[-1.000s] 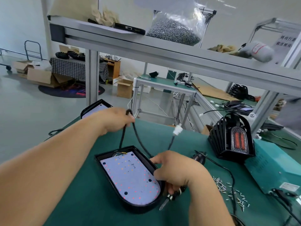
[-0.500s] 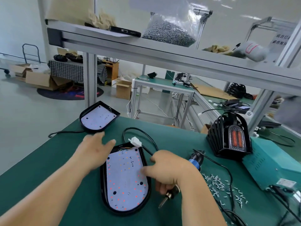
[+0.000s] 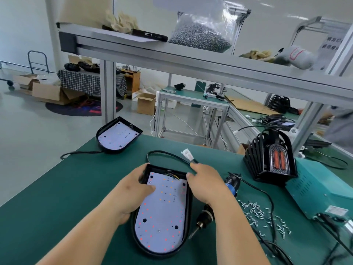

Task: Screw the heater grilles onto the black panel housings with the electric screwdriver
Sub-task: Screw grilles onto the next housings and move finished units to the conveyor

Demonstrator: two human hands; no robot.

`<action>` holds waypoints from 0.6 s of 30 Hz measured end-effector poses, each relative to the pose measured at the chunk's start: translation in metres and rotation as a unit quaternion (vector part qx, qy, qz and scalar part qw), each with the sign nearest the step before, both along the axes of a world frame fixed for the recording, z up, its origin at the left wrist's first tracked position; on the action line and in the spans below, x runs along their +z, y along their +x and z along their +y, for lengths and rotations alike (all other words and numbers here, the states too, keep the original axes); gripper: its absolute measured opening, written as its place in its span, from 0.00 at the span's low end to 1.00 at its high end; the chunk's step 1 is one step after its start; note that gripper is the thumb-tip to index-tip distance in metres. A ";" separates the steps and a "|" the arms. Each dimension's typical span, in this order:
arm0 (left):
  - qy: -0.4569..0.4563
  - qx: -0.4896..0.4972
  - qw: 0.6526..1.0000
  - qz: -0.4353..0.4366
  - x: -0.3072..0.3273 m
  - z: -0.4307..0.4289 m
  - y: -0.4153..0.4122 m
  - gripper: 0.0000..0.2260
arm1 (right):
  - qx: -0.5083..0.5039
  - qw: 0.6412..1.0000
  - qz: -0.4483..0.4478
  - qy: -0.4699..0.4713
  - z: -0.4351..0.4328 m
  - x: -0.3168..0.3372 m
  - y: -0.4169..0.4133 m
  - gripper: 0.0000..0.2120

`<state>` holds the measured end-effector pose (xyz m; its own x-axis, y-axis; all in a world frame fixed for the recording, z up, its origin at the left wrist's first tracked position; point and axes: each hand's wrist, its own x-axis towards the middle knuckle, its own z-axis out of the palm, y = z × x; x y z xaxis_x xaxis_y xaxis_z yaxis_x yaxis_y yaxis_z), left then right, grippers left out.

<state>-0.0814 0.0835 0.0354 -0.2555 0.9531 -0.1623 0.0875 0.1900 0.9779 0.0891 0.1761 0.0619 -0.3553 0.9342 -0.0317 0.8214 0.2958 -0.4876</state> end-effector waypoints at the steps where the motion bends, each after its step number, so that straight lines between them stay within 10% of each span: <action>1: 0.001 -0.008 1.000 0.005 -0.002 -0.002 0.004 0.22 | -0.007 1.000 0.009 0.010 0.003 -0.002 0.001 0.18; 18: -0.075 -0.005 0.991 -0.113 -0.015 0.000 -0.001 0.08 | -0.124 0.992 0.027 0.017 0.010 -0.015 0.005 0.21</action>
<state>-0.0824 0.0834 0.0208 -0.1875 0.9162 -0.3541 -0.1269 0.3348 0.9337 0.0944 0.1859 0.0470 -0.1146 0.9933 0.0143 0.8436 0.1049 -0.5266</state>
